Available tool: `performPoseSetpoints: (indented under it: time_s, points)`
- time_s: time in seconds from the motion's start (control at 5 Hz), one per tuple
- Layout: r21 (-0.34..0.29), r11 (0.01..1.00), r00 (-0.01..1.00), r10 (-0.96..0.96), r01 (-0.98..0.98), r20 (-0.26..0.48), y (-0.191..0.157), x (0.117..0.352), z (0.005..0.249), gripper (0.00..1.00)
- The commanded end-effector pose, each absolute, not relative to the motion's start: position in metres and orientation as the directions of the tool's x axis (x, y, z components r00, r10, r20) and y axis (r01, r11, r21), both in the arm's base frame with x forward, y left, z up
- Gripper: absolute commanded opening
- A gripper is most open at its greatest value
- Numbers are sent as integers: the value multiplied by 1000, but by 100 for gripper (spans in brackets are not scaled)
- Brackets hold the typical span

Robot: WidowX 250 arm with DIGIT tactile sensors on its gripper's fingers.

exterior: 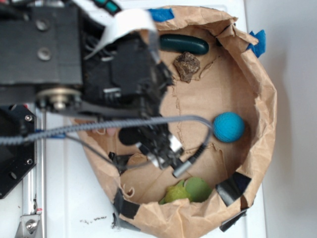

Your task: Grab the rock.

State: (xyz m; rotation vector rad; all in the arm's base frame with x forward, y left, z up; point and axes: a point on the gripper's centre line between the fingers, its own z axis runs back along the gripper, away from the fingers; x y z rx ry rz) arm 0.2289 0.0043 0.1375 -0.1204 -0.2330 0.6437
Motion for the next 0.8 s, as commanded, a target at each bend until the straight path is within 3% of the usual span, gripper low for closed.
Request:
performPoseSetpoints:
  time_s: [0.0, 0.6]
  points:
    - [-172, 757, 734, 653, -630, 186, 39, 250, 99, 100]
    - [-117, 730, 710, 682, -673, 173, 68, 292, 79, 100]
